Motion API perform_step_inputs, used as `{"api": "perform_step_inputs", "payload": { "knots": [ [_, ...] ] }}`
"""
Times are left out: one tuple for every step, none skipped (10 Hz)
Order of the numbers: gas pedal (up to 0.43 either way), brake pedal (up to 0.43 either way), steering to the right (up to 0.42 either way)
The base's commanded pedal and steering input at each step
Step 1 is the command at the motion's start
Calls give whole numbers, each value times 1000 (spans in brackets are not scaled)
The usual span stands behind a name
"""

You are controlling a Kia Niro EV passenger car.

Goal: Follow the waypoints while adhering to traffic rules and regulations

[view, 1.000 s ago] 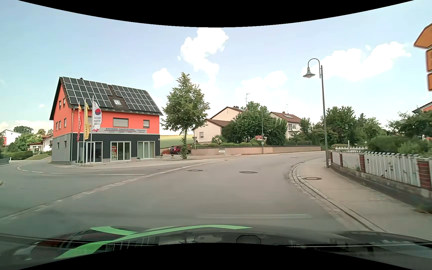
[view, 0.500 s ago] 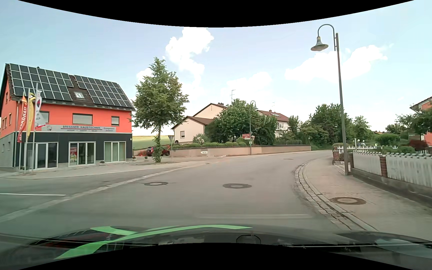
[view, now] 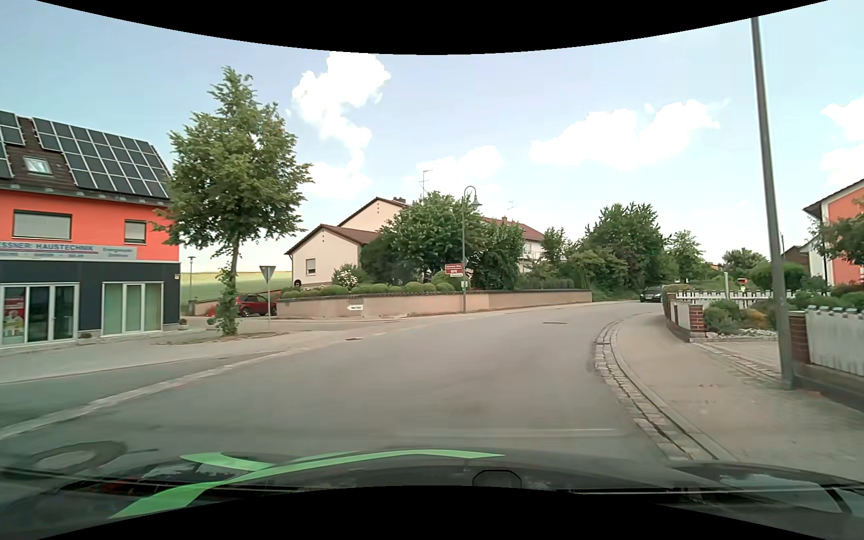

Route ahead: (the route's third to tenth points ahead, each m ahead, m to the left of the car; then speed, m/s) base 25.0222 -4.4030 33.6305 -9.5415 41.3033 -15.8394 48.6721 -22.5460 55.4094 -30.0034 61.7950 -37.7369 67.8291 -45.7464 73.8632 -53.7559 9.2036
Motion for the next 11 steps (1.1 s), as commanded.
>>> {"api": "perform_step_inputs", "payload": {
  "knots": [
    [260,0,87],
    [268,0,87],
    [268,0,88],
    [268,0,95],
    [268,0,103],
    [268,0,106],
    [280,0,105],
    [287,0,103],
    [287,0,100],
    [287,0,99],
    [287,0,99]
  ]
}}
